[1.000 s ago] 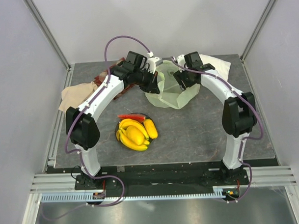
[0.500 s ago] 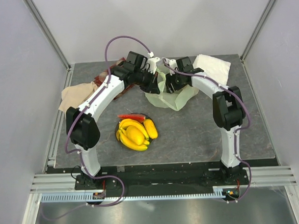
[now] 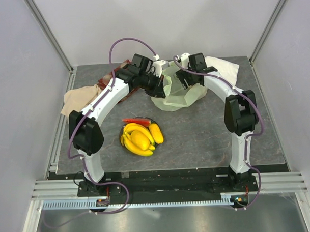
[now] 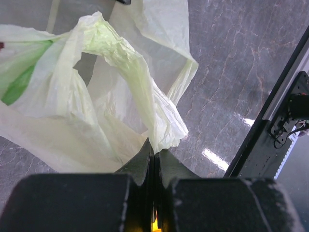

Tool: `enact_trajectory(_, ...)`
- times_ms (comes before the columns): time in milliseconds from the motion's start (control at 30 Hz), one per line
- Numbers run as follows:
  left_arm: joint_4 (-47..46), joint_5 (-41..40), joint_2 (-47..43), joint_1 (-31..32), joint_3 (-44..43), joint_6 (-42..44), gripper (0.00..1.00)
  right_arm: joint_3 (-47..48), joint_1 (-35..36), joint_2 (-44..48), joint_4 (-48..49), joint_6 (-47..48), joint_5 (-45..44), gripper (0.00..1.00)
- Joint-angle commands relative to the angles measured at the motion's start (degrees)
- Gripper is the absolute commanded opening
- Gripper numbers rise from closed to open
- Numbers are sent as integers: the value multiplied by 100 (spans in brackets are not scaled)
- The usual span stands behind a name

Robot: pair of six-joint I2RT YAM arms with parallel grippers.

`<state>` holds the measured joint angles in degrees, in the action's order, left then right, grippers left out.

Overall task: Take the fake fruits out of the plastic bag
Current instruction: Adjust the plastic bag at the center of the board.

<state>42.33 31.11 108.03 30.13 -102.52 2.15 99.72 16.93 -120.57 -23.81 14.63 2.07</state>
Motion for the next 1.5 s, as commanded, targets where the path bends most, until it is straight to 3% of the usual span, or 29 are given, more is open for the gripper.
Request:
enact_trajectory(0, -119, 96, -80, 28, -92, -75, 2, -303, -23, 289, 114, 891, -733, 78)
enact_trajectory(300, -102, 237, 552, 81, -822, -136, 18, -796, -356, 543, 17, 928, -1586, 78)
enact_trajectory(400, -102, 237, 798, 142, -1068, -162, 19, -1007, -594, 815, -1, 761, -1578, 71)
enact_trajectory(500, -84, 246, 939, 195, -1182, -171, 16, -1262, -778, 1061, -9, 699, -1393, 52)
enact_trajectory(533, -93, 220, 974, 204, -1191, -171, 14, -1297, -814, 1080, -9, 673, -1428, 41)
enact_trajectory(633, -84, 167, 1071, 230, -1191, -171, 5, -1350, -901, 1141, -18, 445, -1578, 28)
enact_trajectory(700, -93, 123, 1097, 230, -1191, -321, 2, -1385, -919, 1255, -18, 391, -1507, 29)
enact_trajectory(867, -102, 105, 1168, 248, -1253, -356, 2, -1429, -919, 1238, -18, 549, -2140, 49)
enact_trajectory(1033, -102, 114, 1150, 283, -1279, -312, 2, -1307, -928, 1571, -79, 664, -1808, 55)
enact_trajectory(1267, -93, 79, 1098, 300, -1270, -259, 2, -894, -814, 2196, -256, 444, -245, 52)
enact_trajectory(1467, -93, 62, 1080, 327, -1288, -251, 2, -727, -656, 1767, -238, 225, 812, 48)
